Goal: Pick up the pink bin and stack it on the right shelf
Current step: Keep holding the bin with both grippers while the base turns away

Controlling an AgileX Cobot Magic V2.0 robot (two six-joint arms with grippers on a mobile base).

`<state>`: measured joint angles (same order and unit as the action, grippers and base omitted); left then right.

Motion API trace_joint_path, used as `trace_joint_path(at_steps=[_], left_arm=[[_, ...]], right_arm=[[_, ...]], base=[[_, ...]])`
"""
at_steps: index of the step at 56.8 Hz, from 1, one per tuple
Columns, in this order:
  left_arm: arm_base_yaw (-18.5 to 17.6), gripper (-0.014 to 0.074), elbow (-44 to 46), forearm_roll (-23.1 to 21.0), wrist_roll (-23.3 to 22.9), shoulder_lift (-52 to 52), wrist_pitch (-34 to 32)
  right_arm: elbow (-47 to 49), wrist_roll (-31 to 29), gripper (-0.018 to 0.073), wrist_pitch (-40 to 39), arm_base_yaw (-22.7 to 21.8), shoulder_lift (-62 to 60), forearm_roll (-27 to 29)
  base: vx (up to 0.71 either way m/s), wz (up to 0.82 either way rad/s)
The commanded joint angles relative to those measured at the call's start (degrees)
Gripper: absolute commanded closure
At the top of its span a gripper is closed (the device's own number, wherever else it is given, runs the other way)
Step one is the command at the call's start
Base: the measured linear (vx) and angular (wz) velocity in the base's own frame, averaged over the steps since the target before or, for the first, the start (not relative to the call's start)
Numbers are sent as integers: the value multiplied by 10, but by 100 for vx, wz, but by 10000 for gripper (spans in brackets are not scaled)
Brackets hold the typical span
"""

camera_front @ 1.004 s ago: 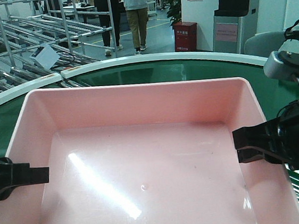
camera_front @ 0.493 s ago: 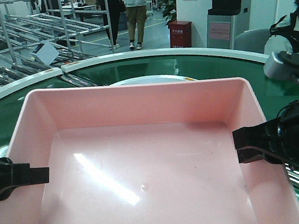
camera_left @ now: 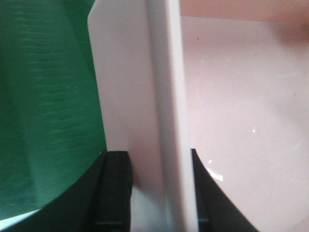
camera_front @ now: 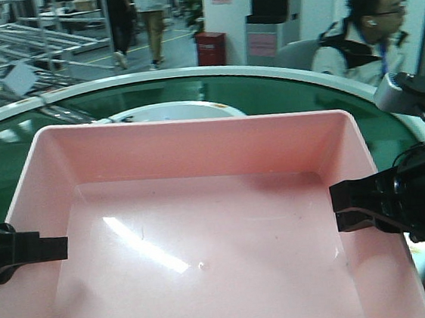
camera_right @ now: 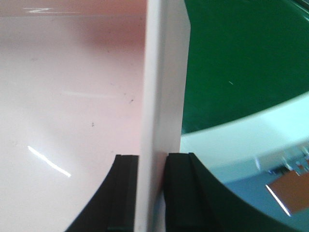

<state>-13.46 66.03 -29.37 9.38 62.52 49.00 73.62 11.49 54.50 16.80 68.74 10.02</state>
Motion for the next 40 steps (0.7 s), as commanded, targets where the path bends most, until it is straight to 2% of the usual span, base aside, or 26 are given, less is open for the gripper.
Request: trace_joint_path(at_steps=[1, 15, 40], left_arm=[[-5, 598, 21, -39, 9, -17, -40], [-5, 598, 21, -39, 9, -17, -40], [-5, 598, 21, -39, 9, -17, -40]], right_arm=[[20, -4, 568, -42, -3, -16, -10], [20, -4, 568, -42, -3, -16, -10], [20, -4, 568, -41, -3, -16, -11]], base=[[-21, -50], [-19, -67], [-13, -87]])
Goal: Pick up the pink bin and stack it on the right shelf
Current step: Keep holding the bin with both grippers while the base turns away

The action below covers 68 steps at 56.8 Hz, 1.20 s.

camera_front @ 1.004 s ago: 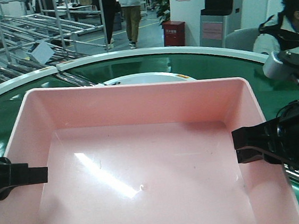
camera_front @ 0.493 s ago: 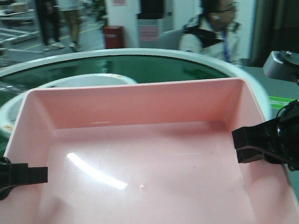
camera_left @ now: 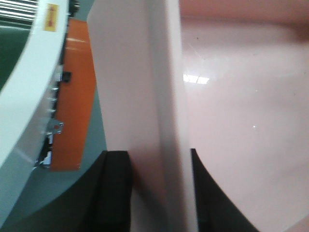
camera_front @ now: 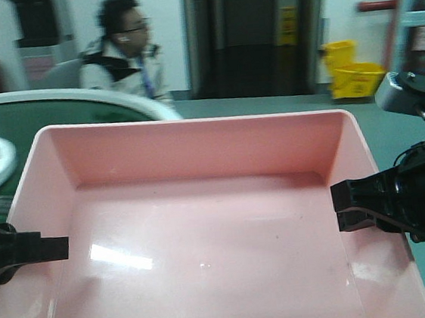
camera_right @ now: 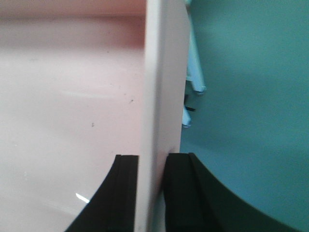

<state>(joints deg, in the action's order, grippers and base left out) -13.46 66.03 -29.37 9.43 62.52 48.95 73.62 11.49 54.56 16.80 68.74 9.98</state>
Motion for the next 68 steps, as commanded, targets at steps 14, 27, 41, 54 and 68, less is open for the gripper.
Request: trace_joint_path(at_steps=[14, 27, 41, 54, 68], left_arm=[[-5, 598, 21, -39, 9, -17, -40], [-5, 598, 21, -39, 9, -17, -40], [-5, 598, 21, -39, 9, -17, -40], [-5, 598, 21, -39, 9, -17, -40], [-5, 598, 21, -39, 9, -17, -40]], right_arm=[[20, -4, 568, -36, -3, -19, -10], [20, -4, 568, -8, -3, -26, -9], [20, -4, 568, -6, -3, -26, -8], [20, -4, 568, -6, -3, -26, -8], [20, -4, 568, -6, -3, -26, -8]], base=[[-1, -83], [10, -63], [19, -51], [25, -44], [32, -31]])
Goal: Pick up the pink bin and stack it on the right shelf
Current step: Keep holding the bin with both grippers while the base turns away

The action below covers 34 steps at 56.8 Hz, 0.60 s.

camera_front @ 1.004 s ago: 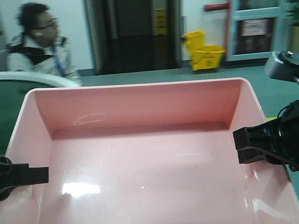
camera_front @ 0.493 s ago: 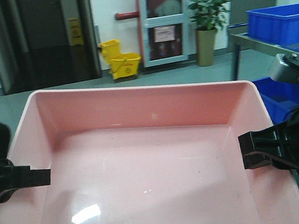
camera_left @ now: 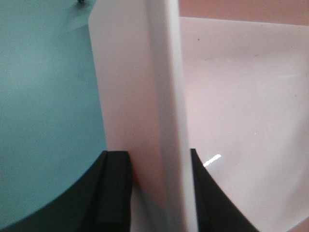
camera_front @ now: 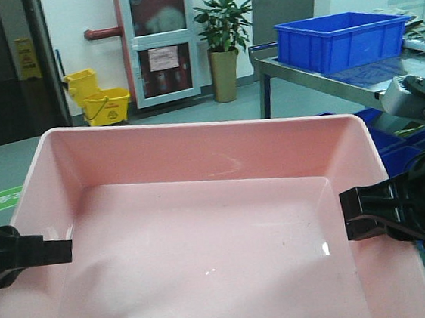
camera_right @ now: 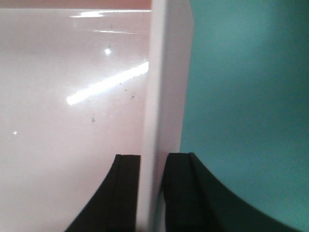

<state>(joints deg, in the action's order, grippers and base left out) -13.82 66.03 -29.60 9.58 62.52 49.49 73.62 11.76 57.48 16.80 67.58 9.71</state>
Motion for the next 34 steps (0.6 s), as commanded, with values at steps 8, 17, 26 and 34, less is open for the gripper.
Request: trace_joint_path(at_steps=[8, 17, 26, 34], left_arm=[[-2, 598, 21, -37, 7, -17, -46], [-2, 598, 21, -37, 7, -17, -46], [-2, 598, 21, -37, 7, -17, -46], [-2, 598, 21, -37, 7, -17, -46]], right_arm=[[20, -7, 568, -36, -3, -15, -5], [20, -7, 568, -36, -3, -15, -5], [20, -7, 568, -36, -3, -15, -5], [20, -7, 568, -36, -3, -15, -5]], base=[[36, -18], [38, -6], [41, 1], [43, 6]])
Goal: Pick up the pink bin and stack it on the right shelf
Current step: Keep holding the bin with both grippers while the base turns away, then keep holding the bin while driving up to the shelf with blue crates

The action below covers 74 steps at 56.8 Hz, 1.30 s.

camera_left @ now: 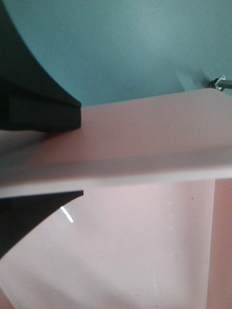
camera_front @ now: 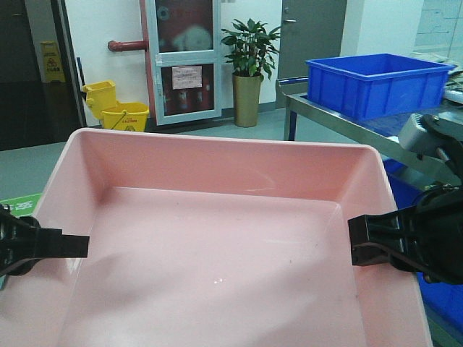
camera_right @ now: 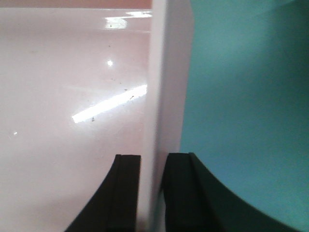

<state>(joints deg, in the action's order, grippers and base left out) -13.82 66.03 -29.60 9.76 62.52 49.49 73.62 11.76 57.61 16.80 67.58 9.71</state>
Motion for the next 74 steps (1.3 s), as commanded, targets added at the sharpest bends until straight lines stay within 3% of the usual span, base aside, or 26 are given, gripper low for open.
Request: trace_joint_path(at_steps=[1, 40, 74], left_arm=[[-2, 598, 21, -37, 5, -17, -46], [-2, 598, 21, -37, 5, -17, -45], [-2, 598, 21, -36, 5, -17, -45]], right_arm=[[20, -7, 568, -37, -3, -15, -5], [20, -7, 568, -40, -3, -15, -5], [20, -7, 568, -40, -3, -15, -5]], base=[[44, 7], [47, 1], [43, -68]])
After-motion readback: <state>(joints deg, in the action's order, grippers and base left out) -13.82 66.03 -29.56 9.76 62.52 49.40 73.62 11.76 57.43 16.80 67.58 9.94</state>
